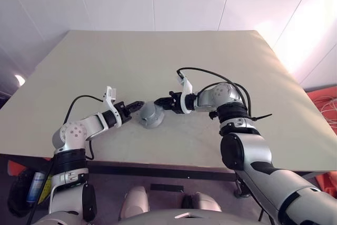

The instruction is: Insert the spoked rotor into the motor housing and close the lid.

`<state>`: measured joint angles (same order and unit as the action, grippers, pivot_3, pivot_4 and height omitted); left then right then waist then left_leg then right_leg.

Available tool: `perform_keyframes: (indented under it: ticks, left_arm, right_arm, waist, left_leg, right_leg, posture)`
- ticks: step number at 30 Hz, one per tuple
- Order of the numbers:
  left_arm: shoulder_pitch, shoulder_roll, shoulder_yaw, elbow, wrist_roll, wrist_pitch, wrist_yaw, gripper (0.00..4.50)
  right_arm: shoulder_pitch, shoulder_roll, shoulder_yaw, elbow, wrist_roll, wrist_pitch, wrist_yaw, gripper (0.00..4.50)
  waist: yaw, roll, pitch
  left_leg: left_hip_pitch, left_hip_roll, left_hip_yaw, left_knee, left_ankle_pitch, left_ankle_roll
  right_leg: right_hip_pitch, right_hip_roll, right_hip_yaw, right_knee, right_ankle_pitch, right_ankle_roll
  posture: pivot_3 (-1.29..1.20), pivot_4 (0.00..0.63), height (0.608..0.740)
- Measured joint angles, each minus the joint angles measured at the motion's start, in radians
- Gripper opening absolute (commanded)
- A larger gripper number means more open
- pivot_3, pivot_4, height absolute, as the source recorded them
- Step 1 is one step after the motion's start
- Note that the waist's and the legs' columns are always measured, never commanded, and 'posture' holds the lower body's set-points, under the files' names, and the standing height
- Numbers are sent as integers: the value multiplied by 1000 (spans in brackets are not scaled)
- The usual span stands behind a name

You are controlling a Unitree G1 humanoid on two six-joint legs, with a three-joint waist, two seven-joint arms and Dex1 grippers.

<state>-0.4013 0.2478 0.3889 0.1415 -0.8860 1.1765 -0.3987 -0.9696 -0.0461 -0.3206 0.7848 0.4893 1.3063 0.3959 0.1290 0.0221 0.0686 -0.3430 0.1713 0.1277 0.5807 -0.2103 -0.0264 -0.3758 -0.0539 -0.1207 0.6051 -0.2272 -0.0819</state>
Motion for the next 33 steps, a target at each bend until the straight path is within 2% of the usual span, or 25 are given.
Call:
perform_keyframes:
  ticks: [12, 23, 25, 33]
  left_arm:
    - [1, 0, 9, 0, -12, -4, 13, 0]
    - [7, -2, 19, -1, -23, -17, 23, 0]
    - [9, -20, 50, -6, -48, -28, 29, 0]
    - [7, -46, 192, -42, -224, -69, 67, 0]
  right_arm:
    - [-8, 11, -46, 40, 15, -13, -42, 1181]
    - [-54, 47, -188, 149, 41, -109, -173, 1181]
    - [-57, 58, -212, 161, 49, -145, -198, 1181]
    - [-79, 95, -296, 229, 89, -303, -289, 1181]
  waist:
    - [-2, 0, 0]
    - [-5, 0, 0]
    - [-5, 0, 0]
    - [-6, 0, 0]
  left_leg:
    - [0, 0, 0, 0, 0, -1]
    - [0, 0, 0, 0, 1, -1]
    - [-2, 0, 0, 0, 1, -1]
    - [-7, 0, 0, 1, 1, -1]
  right_leg:
    - [0, 0, 0, 0, 0, 0]
    - [-2, 0, 0, 1, 0, -1]
    - [-4, 0, 0, 1, 3, -6]
    - [-13, 0, 0, 3, 4, -7]
  posture:
    - [0, 0, 740]
    - [0, 0, 740]
    - [0, 0, 740]
    - [0, 0, 740]
